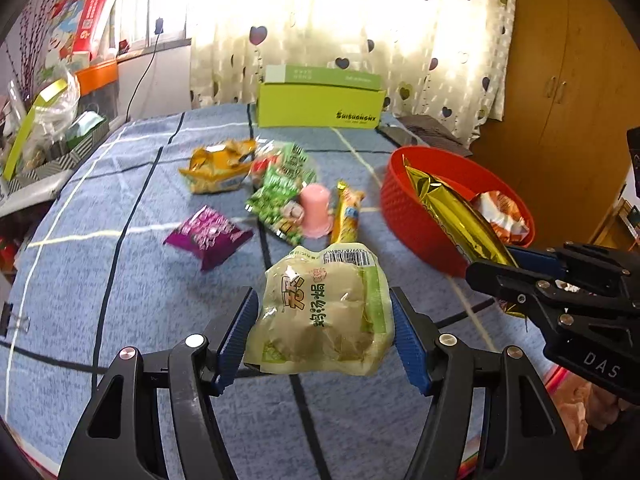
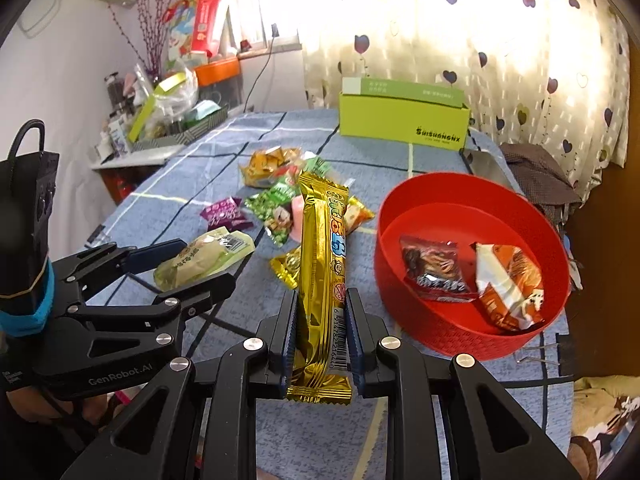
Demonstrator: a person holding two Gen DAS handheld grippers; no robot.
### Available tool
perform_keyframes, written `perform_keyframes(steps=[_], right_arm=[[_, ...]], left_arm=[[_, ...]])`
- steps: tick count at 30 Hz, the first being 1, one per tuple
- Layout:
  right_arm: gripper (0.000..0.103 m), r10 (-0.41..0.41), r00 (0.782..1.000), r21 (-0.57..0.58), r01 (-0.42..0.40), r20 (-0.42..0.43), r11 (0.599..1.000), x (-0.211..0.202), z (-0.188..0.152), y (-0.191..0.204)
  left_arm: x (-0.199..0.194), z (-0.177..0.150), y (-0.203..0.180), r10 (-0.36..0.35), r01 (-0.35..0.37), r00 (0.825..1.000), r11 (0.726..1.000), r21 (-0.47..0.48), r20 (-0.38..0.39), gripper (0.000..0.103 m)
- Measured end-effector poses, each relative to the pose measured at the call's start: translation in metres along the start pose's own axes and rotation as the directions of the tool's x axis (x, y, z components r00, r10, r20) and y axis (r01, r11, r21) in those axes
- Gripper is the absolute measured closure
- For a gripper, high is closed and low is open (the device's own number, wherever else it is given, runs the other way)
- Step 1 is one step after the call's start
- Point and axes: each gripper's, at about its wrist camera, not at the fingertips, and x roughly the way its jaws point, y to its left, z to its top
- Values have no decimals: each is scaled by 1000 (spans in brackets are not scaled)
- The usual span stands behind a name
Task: Organize snacks
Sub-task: 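Carry the green bag and gold wafer bar over the red basket with both grippers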
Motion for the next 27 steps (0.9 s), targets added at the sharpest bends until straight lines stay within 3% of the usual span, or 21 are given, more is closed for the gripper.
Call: perform_keyframes(steps=[27], right_arm=[[83, -68, 997, 128, 61, 46, 990, -12, 10, -75]], left_arm=[[21, 59, -59, -75, 72, 996, 993, 92, 38, 37]])
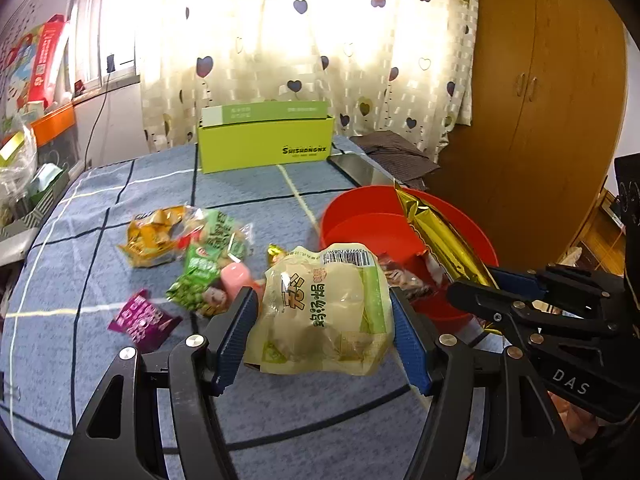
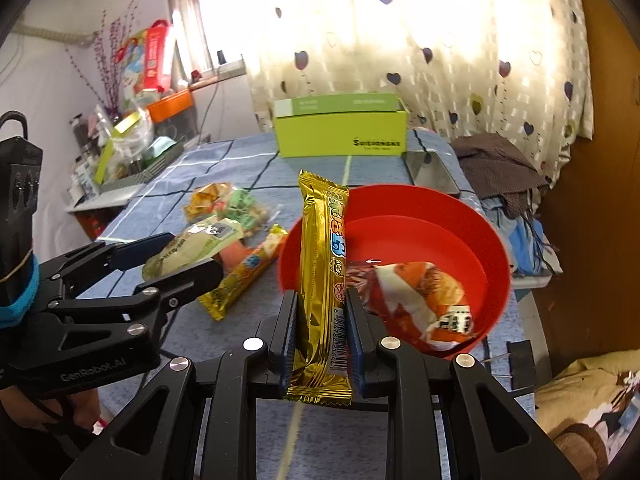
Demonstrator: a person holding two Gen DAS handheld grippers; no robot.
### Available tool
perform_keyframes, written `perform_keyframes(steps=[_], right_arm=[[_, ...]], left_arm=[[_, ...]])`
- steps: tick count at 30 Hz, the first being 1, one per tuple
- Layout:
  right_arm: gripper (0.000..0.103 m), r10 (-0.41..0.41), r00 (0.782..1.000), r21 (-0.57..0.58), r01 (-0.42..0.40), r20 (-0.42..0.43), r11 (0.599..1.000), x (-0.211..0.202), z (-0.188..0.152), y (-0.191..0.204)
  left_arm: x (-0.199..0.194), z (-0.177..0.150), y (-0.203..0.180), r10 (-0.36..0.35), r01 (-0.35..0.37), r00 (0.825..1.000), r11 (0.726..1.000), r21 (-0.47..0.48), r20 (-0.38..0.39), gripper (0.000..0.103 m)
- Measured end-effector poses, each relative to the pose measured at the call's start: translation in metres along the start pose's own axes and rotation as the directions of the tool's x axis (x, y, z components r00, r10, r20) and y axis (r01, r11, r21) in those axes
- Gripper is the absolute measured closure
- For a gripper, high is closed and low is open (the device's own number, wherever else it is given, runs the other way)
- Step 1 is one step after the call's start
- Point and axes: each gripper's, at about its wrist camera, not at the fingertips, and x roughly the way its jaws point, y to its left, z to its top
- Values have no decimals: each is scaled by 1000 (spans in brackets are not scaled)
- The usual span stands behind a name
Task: Organize snacks
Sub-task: 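Carry the green bag and gold wafer bar over the red basket with both grippers, then open the left gripper to drop the green bag while the right releases the wafer bar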
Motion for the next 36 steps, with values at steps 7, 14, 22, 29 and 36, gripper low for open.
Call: perform_keyframes(steps=[7, 14, 22, 29, 36], right_arm=[[83, -16, 1000, 35, 16, -7, 999, 6, 0, -20], [83, -17, 1000, 66, 18, -27, 998, 19, -1, -35], [83, -10, 998, 92, 15, -54, 996, 37, -1, -47], [83, -25, 998, 110, 31, -61, 993, 42, 2, -62], [82, -16, 998, 117, 24, -66, 993, 43, 4, -67]], left_arm=[[8, 9, -13, -20, 20, 1000, 1000, 16, 0, 37], [16, 18, -20, -31, 31, 1000, 999, 26, -4, 37], [31, 28, -27, -44, 45, 999, 998, 41, -21, 37], [53, 33, -37, -72, 75, 996, 996, 55, -55, 37], [72, 35, -41, -96, 101, 991, 993, 54, -89, 37]])
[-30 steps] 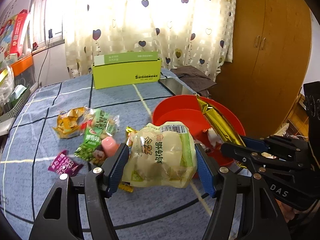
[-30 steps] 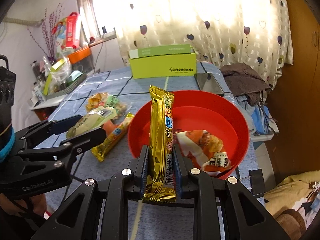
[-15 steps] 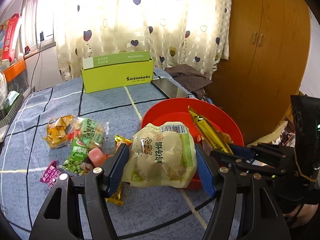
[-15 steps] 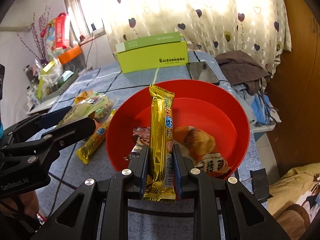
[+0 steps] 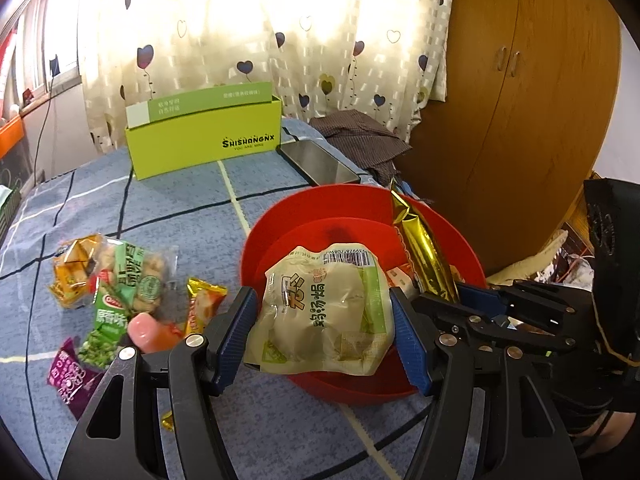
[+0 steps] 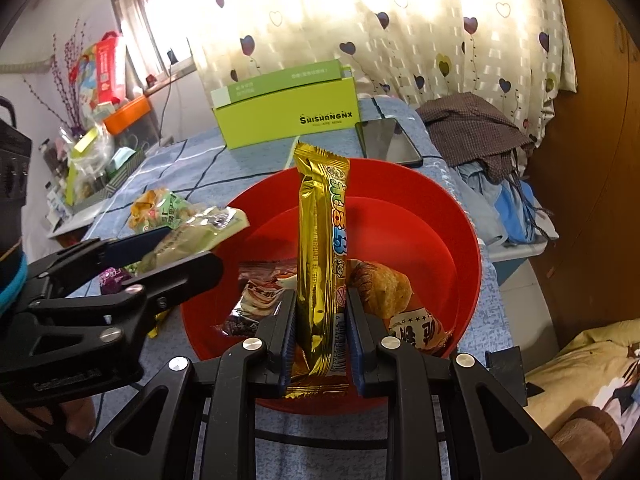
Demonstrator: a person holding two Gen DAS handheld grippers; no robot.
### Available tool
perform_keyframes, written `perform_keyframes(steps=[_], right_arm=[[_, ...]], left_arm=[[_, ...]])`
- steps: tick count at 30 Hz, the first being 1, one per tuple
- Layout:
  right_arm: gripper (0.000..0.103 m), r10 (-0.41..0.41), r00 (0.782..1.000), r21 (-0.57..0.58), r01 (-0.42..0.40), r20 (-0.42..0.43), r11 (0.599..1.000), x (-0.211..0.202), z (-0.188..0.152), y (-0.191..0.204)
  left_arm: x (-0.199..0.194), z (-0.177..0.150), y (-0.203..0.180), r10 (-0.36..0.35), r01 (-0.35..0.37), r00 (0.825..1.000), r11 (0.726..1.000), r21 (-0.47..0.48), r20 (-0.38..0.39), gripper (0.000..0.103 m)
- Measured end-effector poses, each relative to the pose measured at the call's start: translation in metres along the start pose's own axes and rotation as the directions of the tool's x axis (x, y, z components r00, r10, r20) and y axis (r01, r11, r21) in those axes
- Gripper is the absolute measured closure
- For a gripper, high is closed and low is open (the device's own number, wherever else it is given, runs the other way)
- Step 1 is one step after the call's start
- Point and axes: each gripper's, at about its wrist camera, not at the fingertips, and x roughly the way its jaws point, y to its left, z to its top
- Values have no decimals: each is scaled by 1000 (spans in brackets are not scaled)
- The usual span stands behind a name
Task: Organize snacks
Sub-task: 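Open the left gripper to drop the green bag while the right releases the wafer bar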
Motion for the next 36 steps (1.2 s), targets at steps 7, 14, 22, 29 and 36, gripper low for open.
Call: perform_keyframes(steps=[7, 14, 22, 29, 36], right_arm=[[75, 0, 1000, 0, 0, 13, 1000, -5, 2, 0], [72, -7, 999, 3, 7, 40, 1000, -13, 5, 0], [72, -17, 998, -15, 18, 65, 1000, -27, 6, 10], [70, 1, 998, -61, 2, 64, 998, -37, 3, 31], [66, 37, 998, -108, -32, 47, 994, -37, 0, 56]], left_arm=[[16, 1, 4, -25, 24, 999, 999, -23, -40, 37], [12, 3, 7, -48, 47, 999, 998, -40, -7, 37], [-4, -2, 11, -58, 59, 998, 997, -59, 16, 37], [-29, -15, 28, -36, 40, 998, 994, -100, 43, 37], [-37, -36, 57, 11, -10, 1000, 983, -181, 8, 37]])
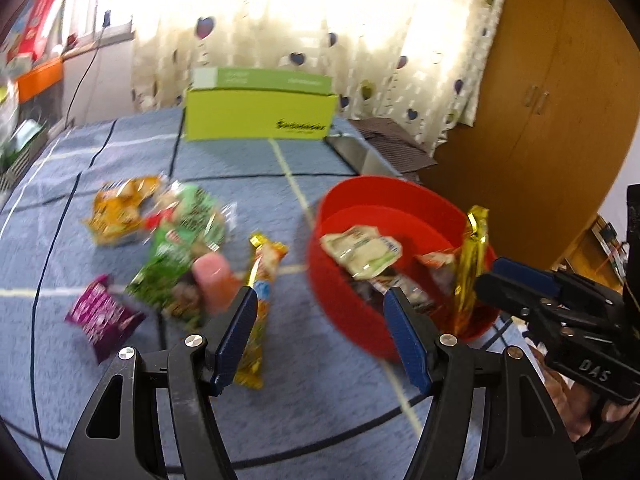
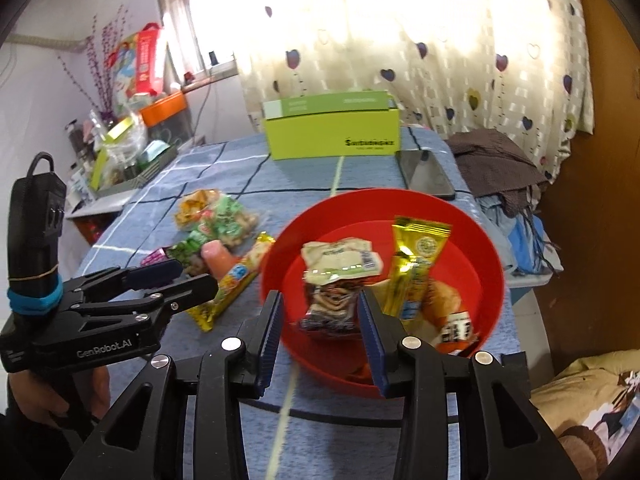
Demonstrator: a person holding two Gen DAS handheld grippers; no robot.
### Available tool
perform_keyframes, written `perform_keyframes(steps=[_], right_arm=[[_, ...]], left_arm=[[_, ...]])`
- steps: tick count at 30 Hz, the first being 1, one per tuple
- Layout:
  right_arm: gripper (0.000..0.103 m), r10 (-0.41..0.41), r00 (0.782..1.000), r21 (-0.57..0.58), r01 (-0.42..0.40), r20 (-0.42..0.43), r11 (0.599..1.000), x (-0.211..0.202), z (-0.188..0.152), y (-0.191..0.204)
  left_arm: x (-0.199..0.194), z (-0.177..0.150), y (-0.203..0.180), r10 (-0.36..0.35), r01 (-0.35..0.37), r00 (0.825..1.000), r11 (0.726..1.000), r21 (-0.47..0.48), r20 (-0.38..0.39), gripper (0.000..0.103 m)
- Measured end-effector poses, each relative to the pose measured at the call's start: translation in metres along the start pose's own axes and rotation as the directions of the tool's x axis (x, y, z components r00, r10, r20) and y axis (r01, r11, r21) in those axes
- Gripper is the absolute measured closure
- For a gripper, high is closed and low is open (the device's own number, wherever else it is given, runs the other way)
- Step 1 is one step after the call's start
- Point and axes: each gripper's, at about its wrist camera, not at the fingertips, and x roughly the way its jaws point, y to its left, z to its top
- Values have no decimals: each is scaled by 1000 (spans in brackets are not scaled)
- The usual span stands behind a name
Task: Organize snacks
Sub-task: 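Open the left gripper to drop the green bag while the right releases the wafer bar, then move the left tool to the purple snack bag while the right approaches the yellow rice-cracker bar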
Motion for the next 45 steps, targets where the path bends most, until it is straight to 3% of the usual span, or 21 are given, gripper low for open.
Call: perform_keyframes(steps=[11, 26, 34, 45], right_arm=[[63, 26, 1000, -88, -25, 5, 996, 3, -2, 36], [63, 99, 992, -135, -109, -84, 985, 24, -4, 72], [63, 90, 989, -147, -108, -119, 983, 42, -3, 90], [63, 54, 983, -134, -78, -175, 988, 80, 2, 116]], left_arm=[[-16, -21, 32, 18, -18, 1000, 998, -58, -4, 37], [-41, -39, 71, 102, -99, 995, 988, -119, 22, 37], [-53, -43, 101, 148, -138, 988, 973, -187, 41, 37], [-59, -47, 139, 149, -134, 988, 959, -250, 42, 37]])
